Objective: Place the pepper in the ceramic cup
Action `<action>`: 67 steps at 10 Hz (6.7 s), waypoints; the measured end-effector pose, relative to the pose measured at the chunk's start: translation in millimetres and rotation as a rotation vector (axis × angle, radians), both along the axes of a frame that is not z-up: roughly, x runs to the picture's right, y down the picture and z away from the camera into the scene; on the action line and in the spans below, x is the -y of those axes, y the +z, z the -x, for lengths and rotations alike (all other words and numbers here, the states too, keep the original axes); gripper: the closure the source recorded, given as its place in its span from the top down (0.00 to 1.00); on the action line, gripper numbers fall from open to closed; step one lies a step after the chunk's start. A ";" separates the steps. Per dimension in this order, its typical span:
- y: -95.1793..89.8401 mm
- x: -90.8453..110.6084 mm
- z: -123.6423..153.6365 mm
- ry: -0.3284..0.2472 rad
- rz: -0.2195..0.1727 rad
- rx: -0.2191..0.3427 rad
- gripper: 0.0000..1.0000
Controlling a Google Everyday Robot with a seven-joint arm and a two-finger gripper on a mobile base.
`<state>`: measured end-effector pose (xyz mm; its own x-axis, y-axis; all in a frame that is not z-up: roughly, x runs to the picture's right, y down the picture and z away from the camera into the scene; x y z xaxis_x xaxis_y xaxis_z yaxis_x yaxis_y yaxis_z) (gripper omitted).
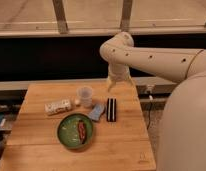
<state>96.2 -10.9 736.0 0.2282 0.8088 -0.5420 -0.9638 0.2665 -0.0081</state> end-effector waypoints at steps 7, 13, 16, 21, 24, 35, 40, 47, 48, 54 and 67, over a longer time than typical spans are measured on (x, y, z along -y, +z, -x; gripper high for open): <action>0.0 0.0 0.0 0.000 0.000 0.000 0.71; -0.1 0.0 -0.1 0.000 0.000 0.000 0.71; -0.1 0.1 -0.1 0.000 0.000 0.000 0.71; -0.1 -1.8 1.8 0.001 0.010 0.000 0.71; 7.0 -13.0 26.8 0.005 0.070 0.036 0.71; 18.7 -93.6 163.6 -0.042 0.257 0.140 0.71; 15.1 -106.6 189.8 -0.077 0.282 0.174 0.71; 11.9 -151.3 224.2 -0.142 0.367 0.216 0.71; 11.7 -158.3 229.4 -0.154 0.381 0.221 0.71; 22.7 -202.2 254.7 -0.214 0.482 0.239 0.71; 70.3 -244.1 234.3 -0.223 0.606 0.118 0.51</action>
<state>-138.2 233.1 806.4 0.4412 0.2947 -0.8476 -0.8693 0.3749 -0.3221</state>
